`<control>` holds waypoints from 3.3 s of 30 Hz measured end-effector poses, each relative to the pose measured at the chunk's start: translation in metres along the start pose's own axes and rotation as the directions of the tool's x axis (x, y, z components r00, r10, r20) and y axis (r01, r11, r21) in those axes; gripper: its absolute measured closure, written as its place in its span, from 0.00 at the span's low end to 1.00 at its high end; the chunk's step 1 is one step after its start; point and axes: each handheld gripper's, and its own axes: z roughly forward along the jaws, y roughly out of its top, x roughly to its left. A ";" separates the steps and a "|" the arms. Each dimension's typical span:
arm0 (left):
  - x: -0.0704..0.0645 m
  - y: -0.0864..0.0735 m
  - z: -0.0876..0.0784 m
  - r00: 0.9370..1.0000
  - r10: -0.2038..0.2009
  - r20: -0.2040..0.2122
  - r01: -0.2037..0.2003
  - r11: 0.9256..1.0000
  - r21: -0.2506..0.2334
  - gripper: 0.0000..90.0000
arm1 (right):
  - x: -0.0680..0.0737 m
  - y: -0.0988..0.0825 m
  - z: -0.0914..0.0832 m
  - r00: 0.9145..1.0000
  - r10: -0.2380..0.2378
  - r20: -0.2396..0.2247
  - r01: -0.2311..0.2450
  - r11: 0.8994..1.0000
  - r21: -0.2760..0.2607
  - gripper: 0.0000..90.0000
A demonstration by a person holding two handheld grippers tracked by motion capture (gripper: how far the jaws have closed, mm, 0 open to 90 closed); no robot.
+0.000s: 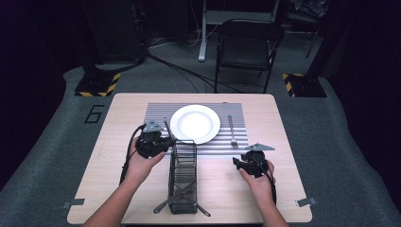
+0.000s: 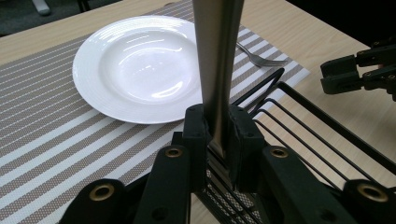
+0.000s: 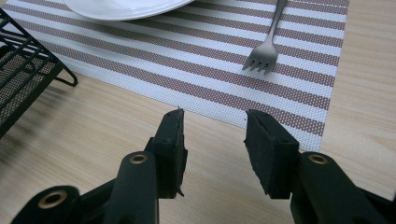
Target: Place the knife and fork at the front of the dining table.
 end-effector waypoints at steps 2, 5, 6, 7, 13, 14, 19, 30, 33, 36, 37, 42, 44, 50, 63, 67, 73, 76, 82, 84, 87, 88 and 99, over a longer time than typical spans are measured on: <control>-0.001 -0.001 0.000 1.000 -0.004 -0.001 0.004 1.000 -0.008 0.88 | 0.000 0.000 0.000 1.000 0.000 0.001 0.000 1.000 0.000 0.63; -0.003 -0.002 -0.001 1.000 -0.003 -0.004 0.002 1.000 -0.016 0.88 | -0.001 0.000 0.000 1.000 -0.002 -0.001 0.002 1.000 -0.001 0.63; -0.004 -0.003 -0.001 1.000 0.001 -0.004 -0.001 1.000 -0.022 0.89 | 0.000 0.000 0.000 1.000 0.005 -0.003 -0.005 1.000 0.002 0.64; -0.004 -0.003 -0.001 1.000 0.001 -0.004 -0.001 1.000 -0.022 0.89 | 0.000 0.000 0.000 1.000 0.005 -0.003 -0.005 1.000 0.002 0.64; -0.005 -0.004 0.000 1.000 -0.005 0.006 0.005 0.999 -0.035 0.89 | 0.000 -0.001 0.001 1.000 0.005 -0.003 -0.005 1.000 0.001 0.63; -0.005 -0.004 0.000 1.000 -0.003 0.007 0.003 0.999 -0.036 0.89 | 0.000 -0.001 0.001 1.000 0.005 -0.003 -0.005 1.000 0.001 0.64; -0.006 -0.004 0.000 1.000 0.005 -0.001 -0.005 0.999 -0.041 0.90 | -0.001 -0.001 0.001 1.000 0.006 -0.002 -0.006 1.000 0.003 0.64; -0.008 -0.001 -0.002 1.000 0.015 0.012 -0.015 0.999 -0.031 0.90 | -0.001 -0.001 0.002 1.000 -0.011 -0.004 0.011 1.000 -0.001 0.64; -0.008 0.002 -0.005 1.000 0.017 0.020 -0.016 0.999 -0.027 0.90 | -0.001 -0.001 0.002 1.000 -0.004 -0.004 0.004 1.000 0.000 0.64; -0.009 0.004 -0.007 1.000 0.017 0.018 -0.017 1.000 -0.025 0.90 | -0.001 -0.001 0.002 1.000 -0.002 -0.003 0.002 1.000 0.000 0.64; -0.009 0.005 -0.008 1.000 0.018 0.022 -0.017 0.999 -0.027 0.90 | -0.001 -0.001 0.001 1.000 0.001 -0.005 -0.001 1.000 0.000 0.64; -0.011 0.013 -0.017 0.999 0.020 0.032 -0.019 0.999 -0.030 0.90 | -0.001 -0.001 0.001 1.000 0.002 -0.004 -0.002 1.000 0.000 0.64; -0.011 0.017 -0.020 0.999 0.027 0.041 -0.025 0.999 -0.029 0.90 | -0.001 -0.001 0.001 1.000 0.002 -0.003 -0.002 1.000 0.000 0.64; -0.015 0.027 -0.028 0.998 0.039 0.049 -0.038 0.999 -0.022 0.90 | -0.001 -0.001 0.001 1.000 0.002 -0.003 -0.002 1.000 0.000 0.64; -0.022 0.054 -0.055 0.997 0.058 0.056 -0.058 0.998 -0.007 0.90 | -0.001 -0.002 0.002 1.000 0.004 -0.001 -0.004 1.000 0.001 0.64; -0.023 0.062 -0.063 0.996 0.063 0.059 -0.062 0.998 -0.009 0.90 | -0.001 -0.002 0.002 1.000 0.009 0.000 -0.009 1.000 0.000 0.64; -0.023 0.072 -0.072 0.995 0.086 0.050 -0.086 0.996 -0.005 0.90 | -0.001 -0.002 0.002 1.000 0.006 0.004 -0.006 1.000 -0.002 0.63; -0.022 0.077 -0.076 0.995 0.091 0.041 -0.091 0.996 -0.005 0.91 | -0.001 -0.002 0.002 1.000 0.008 0.005 -0.008 1.000 -0.005 0.64; -0.019 0.081 -0.079 0.995 0.086 0.040 -0.087 0.996 -0.001 0.91 | -0.001 -0.002 0.002 1.000 0.008 0.005 -0.008 1.000 -0.006 0.63; -0.017 0.082 -0.079 0.996 0.086 0.036 -0.086 0.996 -0.003 0.91 | -0.001 -0.002 0.002 1.000 0.008 0.005 -0.008 1.000 -0.006 0.63; -0.016 0.083 -0.079 0.996 0.083 0.031 -0.083 0.997 -0.010 0.91 | -0.001 -0.002 0.002 1.000 0.011 0.006 -0.011 1.000 -0.004 0.64; -0.015 0.084 -0.080 0.996 0.080 0.028 -0.080 0.997 -0.005 0.91 | -0.001 -0.002 0.003 1.000 0.013 0.005 -0.013 1.000 -0.002 0.64; 0.000 0.089 -0.078 0.998 0.063 0.002 -0.063 0.998 -0.015 0.91 | -0.003 -0.002 0.003 1.000 0.014 0.008 -0.014 1.000 -0.002 0.63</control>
